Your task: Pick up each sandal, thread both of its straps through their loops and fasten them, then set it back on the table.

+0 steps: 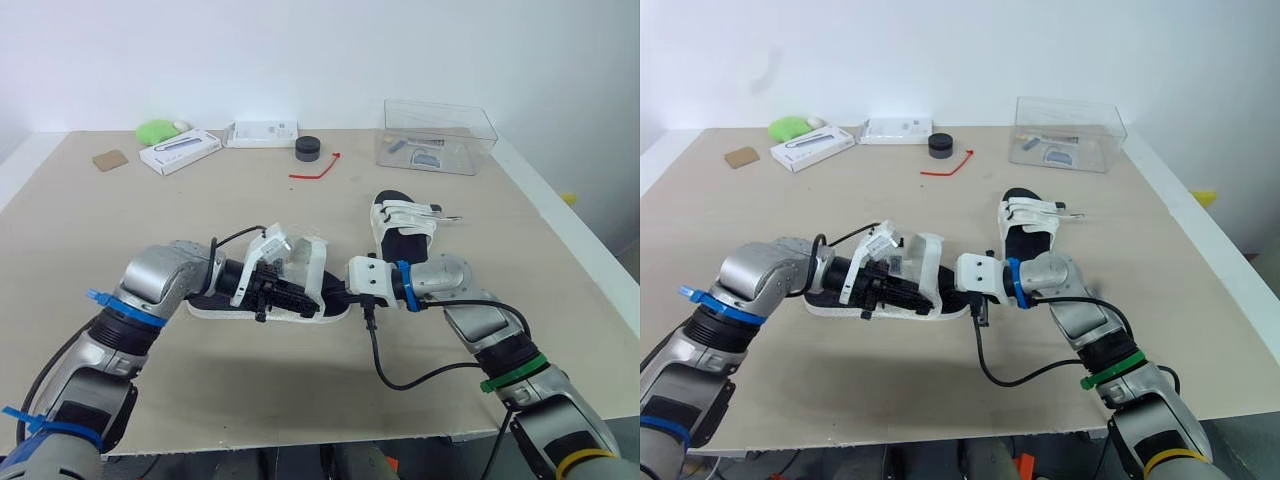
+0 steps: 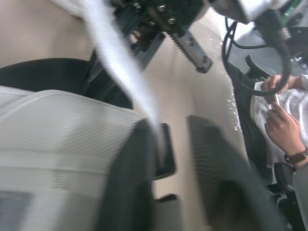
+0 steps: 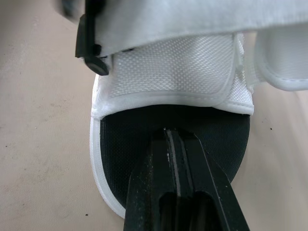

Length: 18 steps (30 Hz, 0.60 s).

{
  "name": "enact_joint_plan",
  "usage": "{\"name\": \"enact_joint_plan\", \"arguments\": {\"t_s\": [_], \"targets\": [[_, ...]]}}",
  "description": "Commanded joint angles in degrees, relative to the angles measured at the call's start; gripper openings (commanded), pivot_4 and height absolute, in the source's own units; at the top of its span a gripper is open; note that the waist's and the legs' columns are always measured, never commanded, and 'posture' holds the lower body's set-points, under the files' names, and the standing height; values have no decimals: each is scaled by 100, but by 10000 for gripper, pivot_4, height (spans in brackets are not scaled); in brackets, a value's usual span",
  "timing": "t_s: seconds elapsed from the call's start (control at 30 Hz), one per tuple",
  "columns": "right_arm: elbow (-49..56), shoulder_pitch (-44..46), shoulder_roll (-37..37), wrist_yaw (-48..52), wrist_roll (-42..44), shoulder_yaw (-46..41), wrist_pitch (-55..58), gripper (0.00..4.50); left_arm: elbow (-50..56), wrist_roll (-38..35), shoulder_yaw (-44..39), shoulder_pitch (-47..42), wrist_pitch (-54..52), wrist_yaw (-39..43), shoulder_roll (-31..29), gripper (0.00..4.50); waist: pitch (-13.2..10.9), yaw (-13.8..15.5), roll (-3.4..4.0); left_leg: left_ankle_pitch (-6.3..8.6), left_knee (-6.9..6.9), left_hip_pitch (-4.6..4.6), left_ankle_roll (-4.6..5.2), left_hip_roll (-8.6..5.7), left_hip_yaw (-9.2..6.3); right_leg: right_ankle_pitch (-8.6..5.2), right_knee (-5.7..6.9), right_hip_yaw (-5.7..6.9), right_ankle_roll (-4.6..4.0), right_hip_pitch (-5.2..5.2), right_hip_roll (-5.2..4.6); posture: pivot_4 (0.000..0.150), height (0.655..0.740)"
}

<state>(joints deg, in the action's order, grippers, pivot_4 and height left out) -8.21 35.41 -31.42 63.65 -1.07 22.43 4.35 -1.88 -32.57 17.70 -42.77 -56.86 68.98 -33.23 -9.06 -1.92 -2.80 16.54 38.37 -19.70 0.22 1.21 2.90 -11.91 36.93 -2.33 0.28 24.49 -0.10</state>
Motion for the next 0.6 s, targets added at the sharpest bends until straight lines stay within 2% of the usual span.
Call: {"name": "enact_joint_plan", "arguments": {"t_s": [0.03,0.6], "targets": [[-441,-149,-97,13,-387,234,162,0,-20,82,-156,-26,123,7,-135,30454,0,0,0,0,1,0,0,0,0,0,0,0,1,0,-1,1500,7400],[-480,-172,-128,1,-447,276,54,0,-1053,359,-506,-915,523,-461,611,30454,-4,0,-1,-1,2,-6,2,-1,1,9,0,0,14,5,8,1500,7400]]}}
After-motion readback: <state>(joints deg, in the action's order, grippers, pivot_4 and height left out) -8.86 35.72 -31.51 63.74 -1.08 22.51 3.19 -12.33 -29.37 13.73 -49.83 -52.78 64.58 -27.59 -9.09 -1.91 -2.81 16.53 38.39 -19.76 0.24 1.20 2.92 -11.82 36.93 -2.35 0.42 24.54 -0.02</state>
